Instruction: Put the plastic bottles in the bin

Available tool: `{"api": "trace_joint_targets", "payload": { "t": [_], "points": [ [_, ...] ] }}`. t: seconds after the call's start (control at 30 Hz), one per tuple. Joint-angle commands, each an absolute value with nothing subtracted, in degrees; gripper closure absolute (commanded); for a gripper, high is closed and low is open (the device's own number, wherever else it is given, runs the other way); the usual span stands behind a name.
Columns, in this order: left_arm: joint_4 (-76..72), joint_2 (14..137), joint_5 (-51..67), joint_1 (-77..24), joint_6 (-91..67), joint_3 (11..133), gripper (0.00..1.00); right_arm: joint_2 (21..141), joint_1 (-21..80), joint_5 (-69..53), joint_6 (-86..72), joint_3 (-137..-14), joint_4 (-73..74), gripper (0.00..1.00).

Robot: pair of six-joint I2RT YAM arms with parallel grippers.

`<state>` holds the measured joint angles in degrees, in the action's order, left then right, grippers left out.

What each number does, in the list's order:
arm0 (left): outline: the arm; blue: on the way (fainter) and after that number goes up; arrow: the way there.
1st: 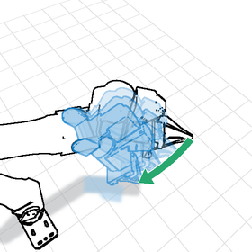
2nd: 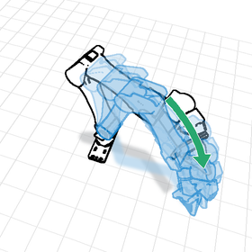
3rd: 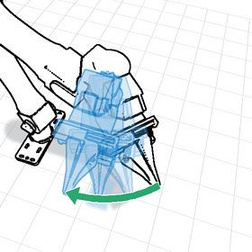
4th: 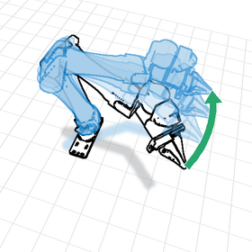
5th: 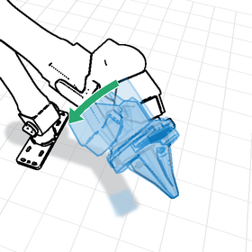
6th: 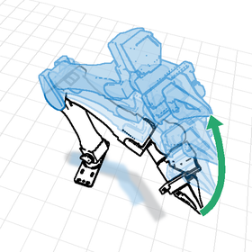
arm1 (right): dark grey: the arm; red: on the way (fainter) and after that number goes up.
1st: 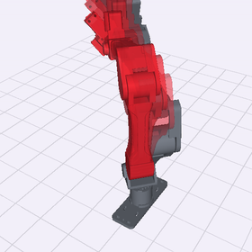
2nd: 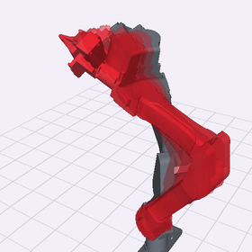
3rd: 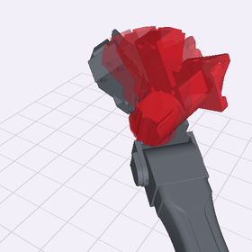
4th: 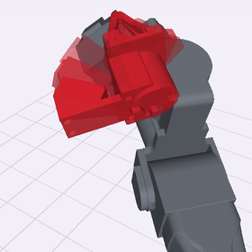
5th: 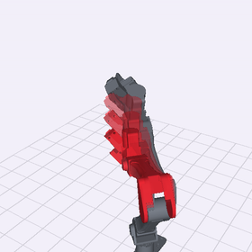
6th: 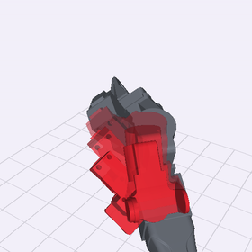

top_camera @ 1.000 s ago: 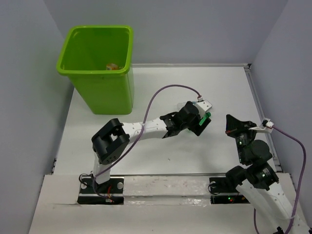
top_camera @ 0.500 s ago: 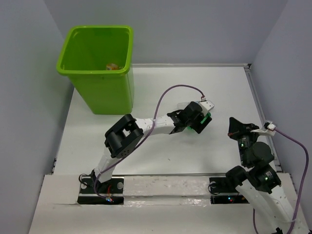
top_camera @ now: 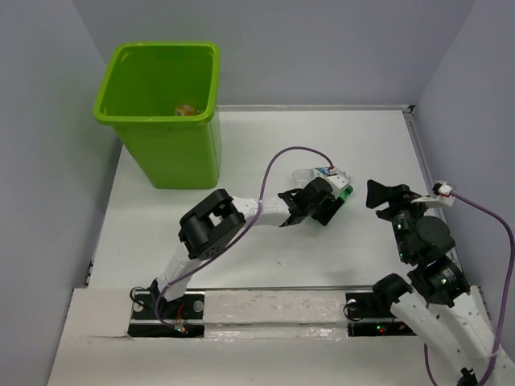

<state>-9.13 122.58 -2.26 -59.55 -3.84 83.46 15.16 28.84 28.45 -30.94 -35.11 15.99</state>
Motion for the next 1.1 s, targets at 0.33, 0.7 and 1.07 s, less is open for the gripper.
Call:
{"api": "trace_joint_targets", "payload": {
  "t": [0.33, 0.7, 1.07],
  "points": [
    [-29.2, 96.3, -7.8, -62.1, -18.5, 50.7, 0.57, 43.4, 26.9, 30.3, -36.3, -41.5, 9.7, 0.17],
    [-30.9, 70.9, -17.6, -62.6, -29.6, 32.7, 0.59, 73.7, 19.2, 14.1, -49.8, -46.6, -2.1, 0.00],
    [-23.1, 50.8, -20.7, -62.7, -30.7, 27.6, 0.59, 88.2, 17.6, 12.2, -57.7, -51.4, -5.1, 0.00]
  ]
}}
